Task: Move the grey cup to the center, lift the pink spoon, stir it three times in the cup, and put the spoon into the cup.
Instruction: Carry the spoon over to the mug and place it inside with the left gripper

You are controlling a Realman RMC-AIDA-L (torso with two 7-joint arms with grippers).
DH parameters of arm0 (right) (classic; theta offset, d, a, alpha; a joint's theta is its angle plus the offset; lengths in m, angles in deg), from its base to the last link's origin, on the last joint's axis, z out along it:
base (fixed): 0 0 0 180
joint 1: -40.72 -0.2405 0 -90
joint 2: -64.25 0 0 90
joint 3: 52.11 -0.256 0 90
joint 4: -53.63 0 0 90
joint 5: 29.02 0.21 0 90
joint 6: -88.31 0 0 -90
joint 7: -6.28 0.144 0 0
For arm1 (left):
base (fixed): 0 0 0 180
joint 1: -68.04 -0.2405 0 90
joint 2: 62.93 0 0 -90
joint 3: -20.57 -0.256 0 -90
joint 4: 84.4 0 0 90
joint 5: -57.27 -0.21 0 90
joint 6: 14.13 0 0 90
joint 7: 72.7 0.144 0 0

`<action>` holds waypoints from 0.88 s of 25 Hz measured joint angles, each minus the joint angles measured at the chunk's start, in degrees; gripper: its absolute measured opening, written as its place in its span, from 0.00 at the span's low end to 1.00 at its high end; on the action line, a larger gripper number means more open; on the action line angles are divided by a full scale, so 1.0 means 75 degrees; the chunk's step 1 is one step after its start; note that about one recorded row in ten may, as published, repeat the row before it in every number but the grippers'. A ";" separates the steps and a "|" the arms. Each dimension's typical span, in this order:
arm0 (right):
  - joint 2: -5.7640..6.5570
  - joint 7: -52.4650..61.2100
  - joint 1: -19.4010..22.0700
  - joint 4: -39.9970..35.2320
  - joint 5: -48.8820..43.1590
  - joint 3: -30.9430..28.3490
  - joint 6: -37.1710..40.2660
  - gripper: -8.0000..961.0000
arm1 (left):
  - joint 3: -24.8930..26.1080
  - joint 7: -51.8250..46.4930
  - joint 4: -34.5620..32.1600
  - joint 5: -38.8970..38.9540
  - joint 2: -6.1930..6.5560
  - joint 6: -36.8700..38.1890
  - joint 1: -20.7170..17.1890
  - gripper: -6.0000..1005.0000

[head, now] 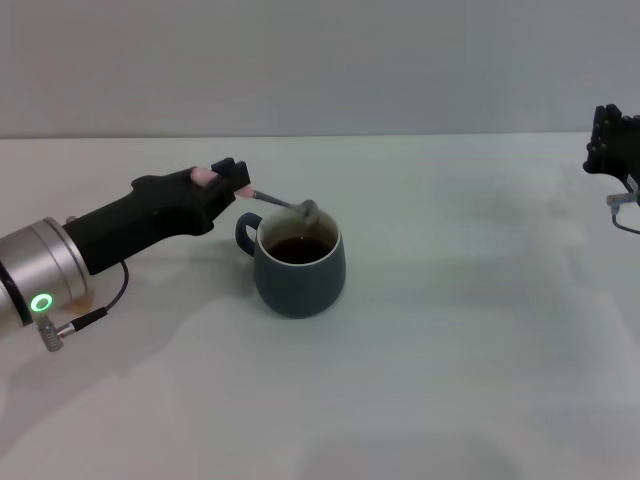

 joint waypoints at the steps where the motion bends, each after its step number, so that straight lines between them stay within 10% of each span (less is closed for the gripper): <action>1: 0.0000 0.0000 0.0026 0.0005 0.0003 0.0000 0.0000 0.06 | -0.0035 -0.0009 -0.0047 0.0000 -0.0003 -0.0020 0.0051 0.16; 22: -0.0013 0.0000 0.0106 0.0044 0.0039 -0.0012 -0.0001 0.06 | -0.0875 -0.0151 -0.0136 0.0014 0.0644 -0.0931 0.1053 0.17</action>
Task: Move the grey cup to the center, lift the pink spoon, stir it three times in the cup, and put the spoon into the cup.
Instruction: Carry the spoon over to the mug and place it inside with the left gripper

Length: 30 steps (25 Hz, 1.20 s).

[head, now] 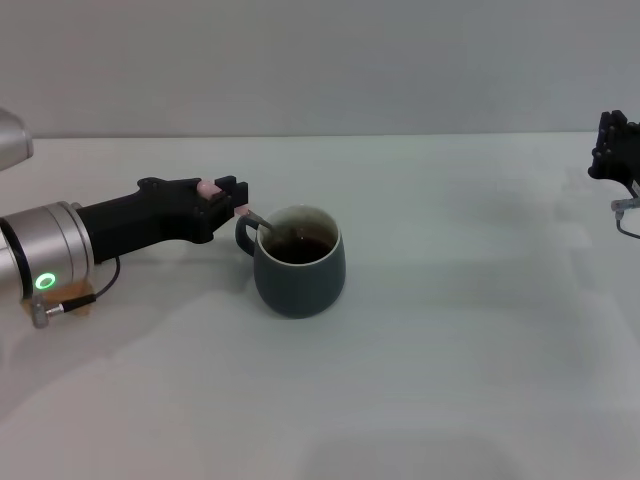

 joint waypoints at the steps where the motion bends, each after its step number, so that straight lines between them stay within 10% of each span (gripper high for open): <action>1: 0.0000 0.0000 -0.0003 0.0000 0.0000 0.0000 -0.0004 0.06 | -0.0001 0.0003 -0.0025 0.0000 0.0003 -0.0019 0.0024 0.17; 30: -0.0012 0.0000 -0.0075 -0.0001 -0.0014 -0.0176 -0.0053 0.06 | -0.0194 0.0714 0.0114 -0.0013 0.0112 -0.0401 0.0287 0.18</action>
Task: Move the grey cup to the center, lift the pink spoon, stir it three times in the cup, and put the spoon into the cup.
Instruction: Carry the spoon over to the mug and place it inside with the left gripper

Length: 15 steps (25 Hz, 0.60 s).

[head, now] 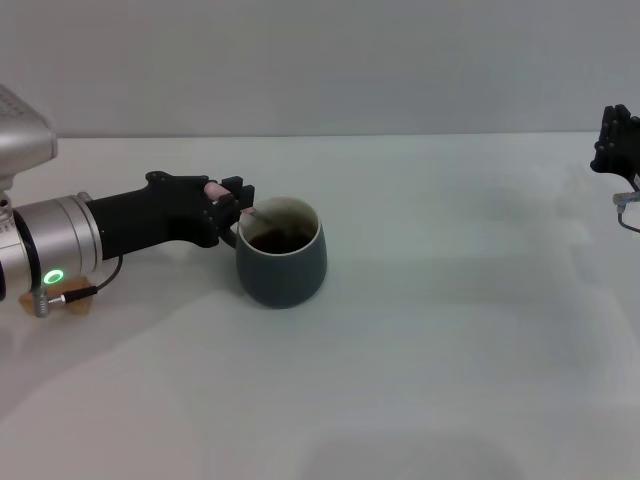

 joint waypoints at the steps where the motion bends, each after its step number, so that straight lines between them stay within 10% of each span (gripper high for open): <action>1: 0.0000 0.0000 0.0000 0.0000 0.0000 0.0000 0.0000 0.06 | -0.0030 0.0005 0.0080 -0.0001 0.0034 0.0004 -0.0007 0.18; 15: 0.0000 0.0000 0.0079 0.0000 -0.0023 0.0040 0.0048 0.06 | -0.0071 0.0207 0.0126 0.0000 0.0127 -0.0411 -0.0031 0.18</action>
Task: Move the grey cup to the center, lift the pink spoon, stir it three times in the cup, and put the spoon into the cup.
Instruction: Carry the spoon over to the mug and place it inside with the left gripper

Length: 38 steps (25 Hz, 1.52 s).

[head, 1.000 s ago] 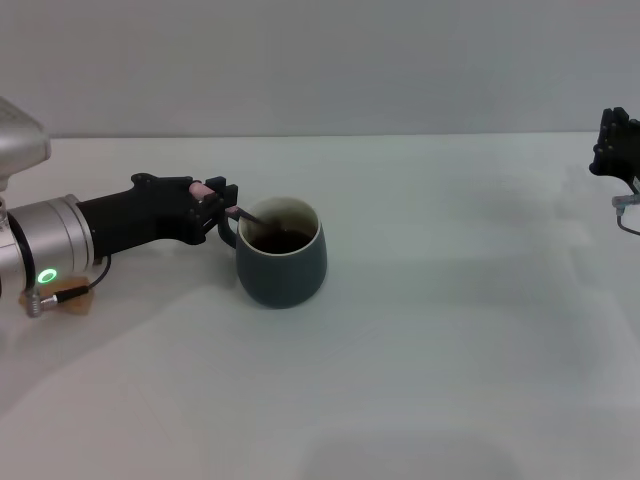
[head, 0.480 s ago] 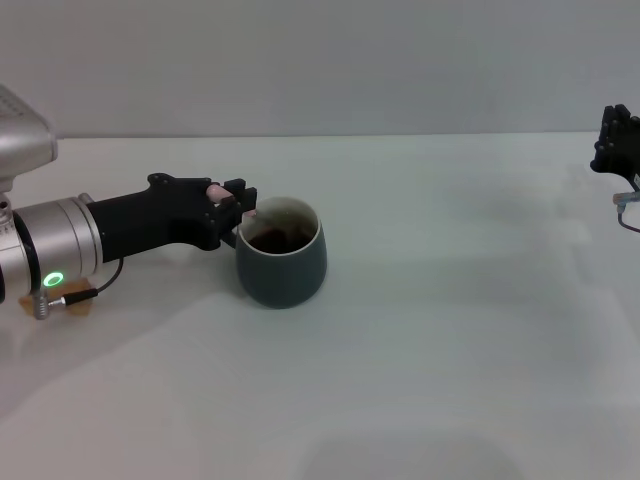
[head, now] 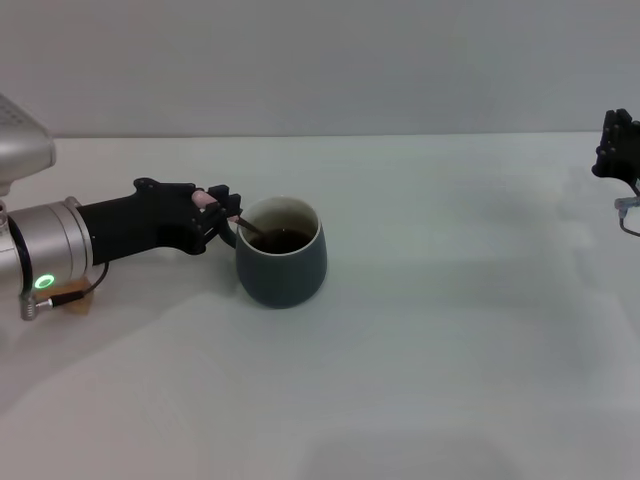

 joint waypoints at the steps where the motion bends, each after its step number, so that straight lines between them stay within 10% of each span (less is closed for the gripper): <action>1: 0.0000 0.0000 0.0005 0.0000 0.0000 0.0004 0.0002 0.06 | 0.0000 0.0000 0.0000 0.0000 0.0000 0.0000 0.0000 0.18; 17: -0.0011 0.0000 0.0096 0.0001 -0.0011 0.0065 0.0012 0.06 | -0.0246 0.0176 0.0937 0.0000 0.0441 -0.0240 -0.0130 0.18; 38: -0.0012 0.0000 0.0348 0.0267 -0.0011 0.0125 0.0010 0.06 | 0.0278 0.1000 0.0740 0.0013 -0.0456 -0.1534 0.0275 0.19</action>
